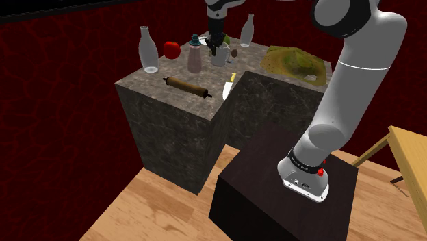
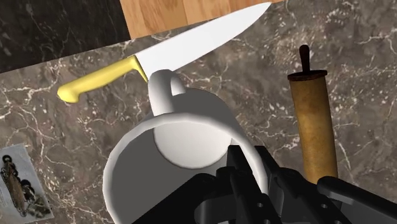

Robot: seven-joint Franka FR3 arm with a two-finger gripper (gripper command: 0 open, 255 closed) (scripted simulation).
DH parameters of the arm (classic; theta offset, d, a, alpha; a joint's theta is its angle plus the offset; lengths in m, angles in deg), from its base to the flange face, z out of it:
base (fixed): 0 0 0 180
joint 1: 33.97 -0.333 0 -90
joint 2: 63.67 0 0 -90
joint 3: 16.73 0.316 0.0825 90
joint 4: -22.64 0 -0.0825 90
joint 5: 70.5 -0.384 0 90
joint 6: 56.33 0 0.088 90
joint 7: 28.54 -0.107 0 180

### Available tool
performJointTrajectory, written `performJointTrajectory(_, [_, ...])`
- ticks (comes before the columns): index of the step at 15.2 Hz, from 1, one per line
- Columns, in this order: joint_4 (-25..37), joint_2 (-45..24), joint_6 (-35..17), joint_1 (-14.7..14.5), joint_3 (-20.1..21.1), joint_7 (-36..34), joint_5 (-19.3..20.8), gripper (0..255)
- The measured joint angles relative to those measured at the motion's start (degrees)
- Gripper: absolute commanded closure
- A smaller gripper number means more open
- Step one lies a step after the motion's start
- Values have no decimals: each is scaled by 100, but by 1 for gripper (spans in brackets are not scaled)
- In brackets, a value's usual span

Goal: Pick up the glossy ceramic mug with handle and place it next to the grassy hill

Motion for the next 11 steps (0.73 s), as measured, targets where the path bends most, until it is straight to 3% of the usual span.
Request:
performJointTrajectory(6, [438,9,445,1,-1,25,-4,255])
performJointTrajectory(11, [548,-23,494,310,-205,537,-48,255])
